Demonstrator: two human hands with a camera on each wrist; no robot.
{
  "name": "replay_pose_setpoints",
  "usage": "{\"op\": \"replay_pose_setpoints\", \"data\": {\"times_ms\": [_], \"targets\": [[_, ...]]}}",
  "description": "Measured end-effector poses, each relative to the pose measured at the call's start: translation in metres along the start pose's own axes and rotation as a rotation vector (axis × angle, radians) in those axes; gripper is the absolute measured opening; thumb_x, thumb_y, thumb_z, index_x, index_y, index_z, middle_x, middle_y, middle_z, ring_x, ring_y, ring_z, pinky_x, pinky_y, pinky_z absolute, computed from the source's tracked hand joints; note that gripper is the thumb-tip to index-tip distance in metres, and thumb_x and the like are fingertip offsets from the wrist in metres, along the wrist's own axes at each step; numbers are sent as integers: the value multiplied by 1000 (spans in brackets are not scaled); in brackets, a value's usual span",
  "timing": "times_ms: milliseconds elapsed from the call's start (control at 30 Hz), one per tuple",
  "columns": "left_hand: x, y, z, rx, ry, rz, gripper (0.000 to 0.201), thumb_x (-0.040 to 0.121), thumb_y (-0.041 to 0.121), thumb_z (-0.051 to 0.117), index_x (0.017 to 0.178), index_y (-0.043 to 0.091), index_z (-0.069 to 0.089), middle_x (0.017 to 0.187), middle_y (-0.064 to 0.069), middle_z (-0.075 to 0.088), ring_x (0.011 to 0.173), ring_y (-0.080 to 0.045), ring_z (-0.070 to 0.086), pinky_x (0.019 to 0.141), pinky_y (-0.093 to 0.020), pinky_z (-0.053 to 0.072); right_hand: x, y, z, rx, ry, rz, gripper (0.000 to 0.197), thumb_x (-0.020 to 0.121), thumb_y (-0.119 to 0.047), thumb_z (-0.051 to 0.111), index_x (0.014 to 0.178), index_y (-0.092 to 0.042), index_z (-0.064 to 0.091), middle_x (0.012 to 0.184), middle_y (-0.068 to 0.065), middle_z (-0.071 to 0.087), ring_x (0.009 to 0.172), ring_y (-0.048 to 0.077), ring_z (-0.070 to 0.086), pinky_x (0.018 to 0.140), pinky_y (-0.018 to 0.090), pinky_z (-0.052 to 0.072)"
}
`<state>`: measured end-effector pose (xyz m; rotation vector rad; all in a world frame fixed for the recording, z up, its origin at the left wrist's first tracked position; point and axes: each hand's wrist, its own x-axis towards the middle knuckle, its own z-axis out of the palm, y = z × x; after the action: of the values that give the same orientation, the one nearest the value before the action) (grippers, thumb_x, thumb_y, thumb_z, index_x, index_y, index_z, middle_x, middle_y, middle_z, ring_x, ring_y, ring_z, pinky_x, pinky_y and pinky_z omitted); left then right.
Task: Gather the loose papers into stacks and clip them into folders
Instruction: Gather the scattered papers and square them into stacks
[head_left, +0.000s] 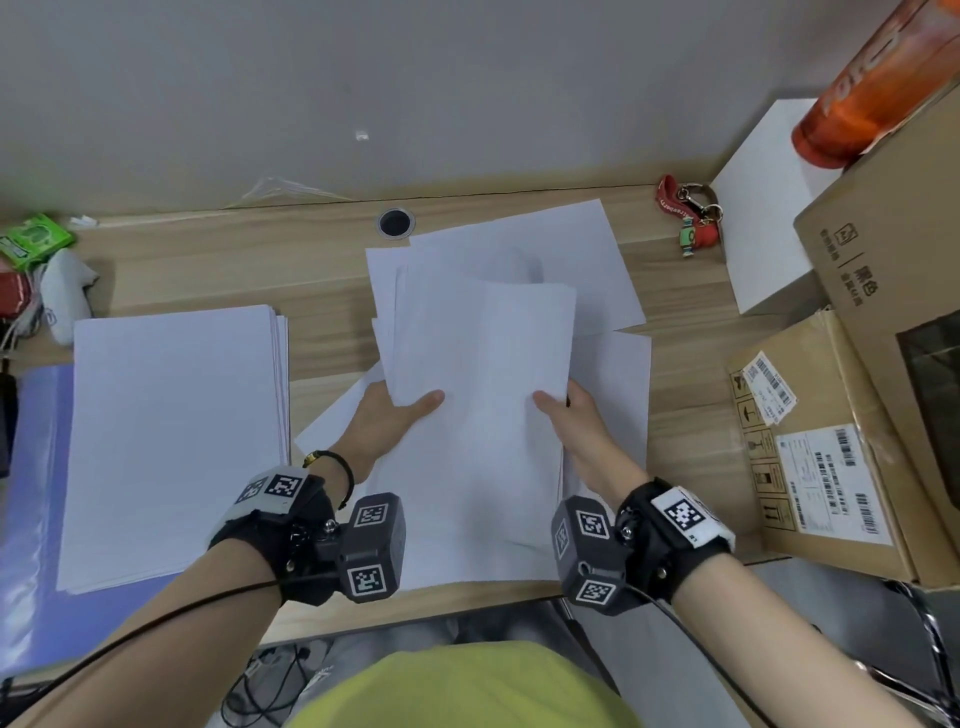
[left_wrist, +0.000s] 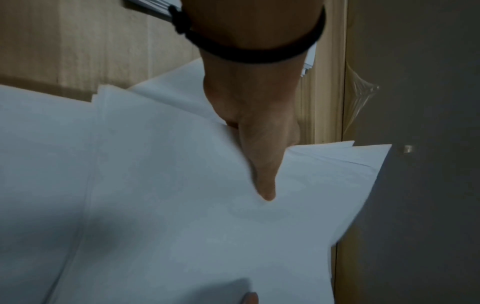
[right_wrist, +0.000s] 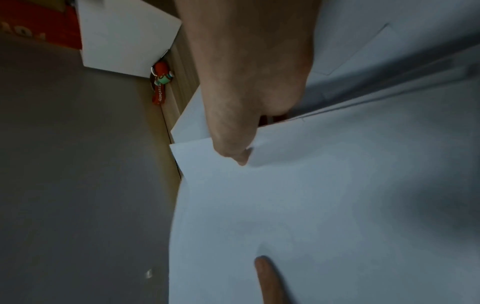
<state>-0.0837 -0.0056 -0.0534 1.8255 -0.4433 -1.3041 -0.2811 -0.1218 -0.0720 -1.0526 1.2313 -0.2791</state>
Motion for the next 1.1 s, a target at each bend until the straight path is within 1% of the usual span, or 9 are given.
{"op": "replay_pose_setpoints", "data": {"times_ms": [67,167,233,333,533,667,767,933,1100], "targets": [[-4,7,-4,-8,-26,32,32,84,34,72,113,24,65,102,9,74,93,-11,71,80,-28,58,-1,-1,-10,-23,19,9,33,91,-24,61,122,-22,50,121,-2,61,108,14,58,92,29,48],[-14,24,-12,-12,-78,91,38,81,33,75,116,22,65,107,7,74,97,-12,71,89,-37,56,-6,-6,-30,-1,11,-7,79,72,-48,76,136,-21,38,139,-2,49,128,14,47,110,38,38],[-22,43,-16,-14,-86,159,36,78,32,76,111,21,68,108,5,74,100,-13,70,92,-38,55,-15,-22,-37,6,-89,-79,59,82,-36,72,133,-23,45,133,-6,58,124,8,53,105,31,42],[-36,78,-20,-41,-54,317,27,76,24,76,103,23,68,105,5,74,99,-13,70,87,-33,56,-36,-58,-38,-90,-187,-236,25,94,-17,57,117,-26,59,114,-13,70,108,2,63,85,16,48],[-48,119,-32,-68,83,581,24,79,9,76,94,26,68,88,21,74,88,-1,70,74,-16,53,-62,-112,-26,-22,-45,-549,17,95,-5,54,99,-20,61,103,-6,69,103,12,65,92,28,52],[-36,99,-35,-69,87,474,30,83,19,74,111,20,65,105,13,72,99,-5,69,88,-26,54,-56,-102,-7,-133,-77,-455,21,99,-6,45,109,-22,56,109,-14,64,102,-3,60,98,23,47],[-35,89,-36,-90,76,430,22,87,21,70,108,25,65,110,10,71,106,-8,67,100,-37,50,-56,-99,1,-172,-27,-400,19,101,-12,42,109,-25,53,104,-17,61,98,-7,57,92,22,43],[-48,102,-49,-84,99,569,26,81,13,76,96,31,66,93,20,73,94,-1,69,80,-19,54,-68,-109,2,6,5,-519,26,97,-5,47,117,-20,56,122,1,63,114,12,59,96,23,48],[-38,93,-60,-77,18,478,42,73,16,82,111,23,65,107,11,73,103,-7,68,87,-24,52,-62,-97,4,-137,-28,-370,24,95,-2,46,112,-18,54,110,-7,61,102,0,58,90,13,43]]}}
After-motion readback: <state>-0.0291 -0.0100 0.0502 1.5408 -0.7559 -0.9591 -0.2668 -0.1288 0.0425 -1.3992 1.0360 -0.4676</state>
